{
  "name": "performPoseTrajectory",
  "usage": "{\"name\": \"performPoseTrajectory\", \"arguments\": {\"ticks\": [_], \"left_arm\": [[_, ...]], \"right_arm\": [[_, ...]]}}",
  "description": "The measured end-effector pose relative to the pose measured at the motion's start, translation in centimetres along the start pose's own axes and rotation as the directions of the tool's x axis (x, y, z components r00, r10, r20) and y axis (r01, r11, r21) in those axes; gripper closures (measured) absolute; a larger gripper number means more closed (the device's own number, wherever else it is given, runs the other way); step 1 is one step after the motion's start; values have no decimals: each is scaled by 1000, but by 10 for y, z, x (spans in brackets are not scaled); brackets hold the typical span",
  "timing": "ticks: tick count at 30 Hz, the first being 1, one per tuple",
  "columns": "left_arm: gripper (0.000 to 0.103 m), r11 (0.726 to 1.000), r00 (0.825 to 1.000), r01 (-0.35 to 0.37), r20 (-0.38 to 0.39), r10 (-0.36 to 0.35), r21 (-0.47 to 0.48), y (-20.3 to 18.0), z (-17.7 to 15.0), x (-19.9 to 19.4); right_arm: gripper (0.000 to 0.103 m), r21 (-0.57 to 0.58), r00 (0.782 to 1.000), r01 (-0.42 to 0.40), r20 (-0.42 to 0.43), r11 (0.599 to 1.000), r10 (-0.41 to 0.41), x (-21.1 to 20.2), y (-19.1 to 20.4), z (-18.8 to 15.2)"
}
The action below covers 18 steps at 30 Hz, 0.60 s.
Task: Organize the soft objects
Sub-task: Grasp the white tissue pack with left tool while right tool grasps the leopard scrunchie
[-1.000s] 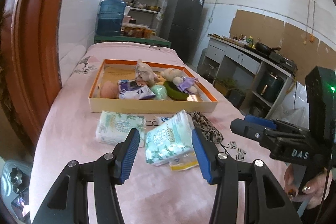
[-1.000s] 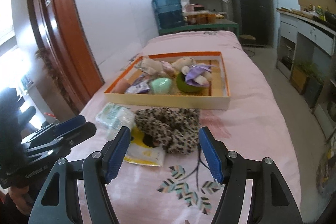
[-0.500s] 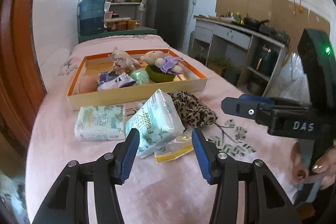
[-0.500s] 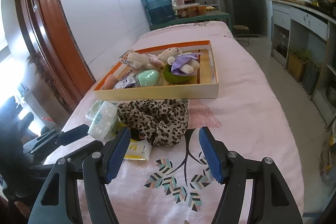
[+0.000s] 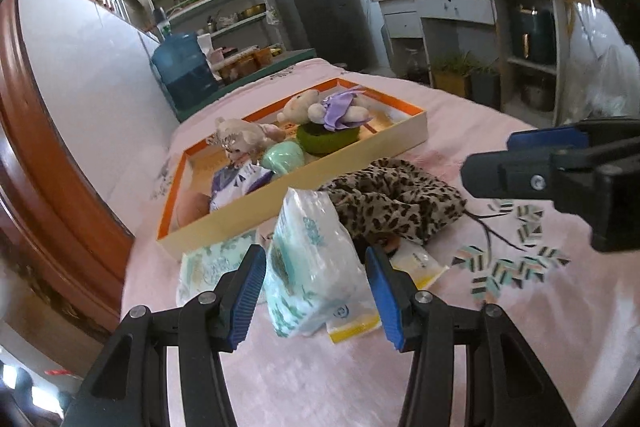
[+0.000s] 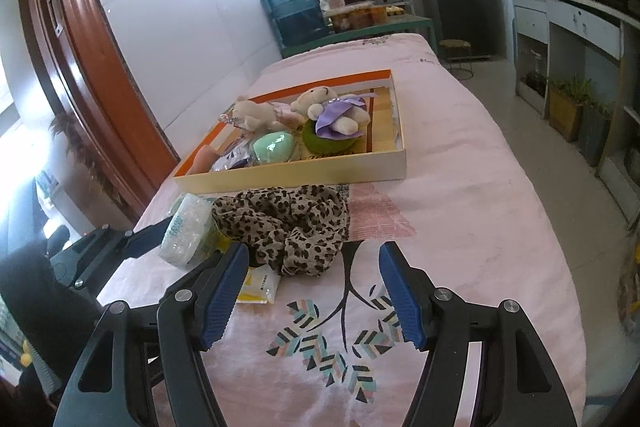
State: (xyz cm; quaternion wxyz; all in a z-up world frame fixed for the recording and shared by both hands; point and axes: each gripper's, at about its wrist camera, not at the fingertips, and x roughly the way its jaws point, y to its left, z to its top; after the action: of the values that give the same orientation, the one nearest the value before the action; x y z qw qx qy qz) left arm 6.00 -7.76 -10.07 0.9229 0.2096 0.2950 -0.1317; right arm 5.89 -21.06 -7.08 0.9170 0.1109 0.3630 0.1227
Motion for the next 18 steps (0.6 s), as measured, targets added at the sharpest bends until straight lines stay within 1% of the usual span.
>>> {"name": "performPoseTrajectory", "arguments": {"ticks": [3,4,5,6,8,10,11,13,16,18], "left_arm": [[53,999,999,-32,-12,32,7,1,2,5],[58,999,999,-32,-19,32,4,2,2,7],[67,1000,999,-27,-27,26,-6,4,1,9],[70,1000,999,-20,-31,20,-17,7,1,10],[78,999,999,-11,-32,10,-49,13,0,10],[79,995,1000,0,-16,-2,-101,23,-1,7],[79,990,1000,16,-4,-17,-141,31,-2,5],[80,980,999,52,10,-51,-190,39,-4,2],[80,951,994,111,33,-107,-289,56,-8,-2],[80,937,991,130,43,-123,-325,61,-10,-4]], "right_arm": [[34,0,1000,-4,-6,1000,4,2,0,-1],[34,-2,1000,-4,-9,1000,4,3,0,-1],[34,-6,1000,-3,-15,1000,3,4,0,-1],[34,-8,1000,-3,-18,1000,3,5,1,-1],[34,-16,1000,-8,-25,1000,8,7,2,-2],[34,-28,999,-16,-36,999,15,10,5,-3],[34,-39,998,-26,-51,999,24,13,8,-3],[34,-52,997,-39,-74,998,36,18,10,-3],[34,-84,996,-22,-91,996,14,29,16,0],[34,-102,995,-13,-101,995,2,38,19,4]]}}
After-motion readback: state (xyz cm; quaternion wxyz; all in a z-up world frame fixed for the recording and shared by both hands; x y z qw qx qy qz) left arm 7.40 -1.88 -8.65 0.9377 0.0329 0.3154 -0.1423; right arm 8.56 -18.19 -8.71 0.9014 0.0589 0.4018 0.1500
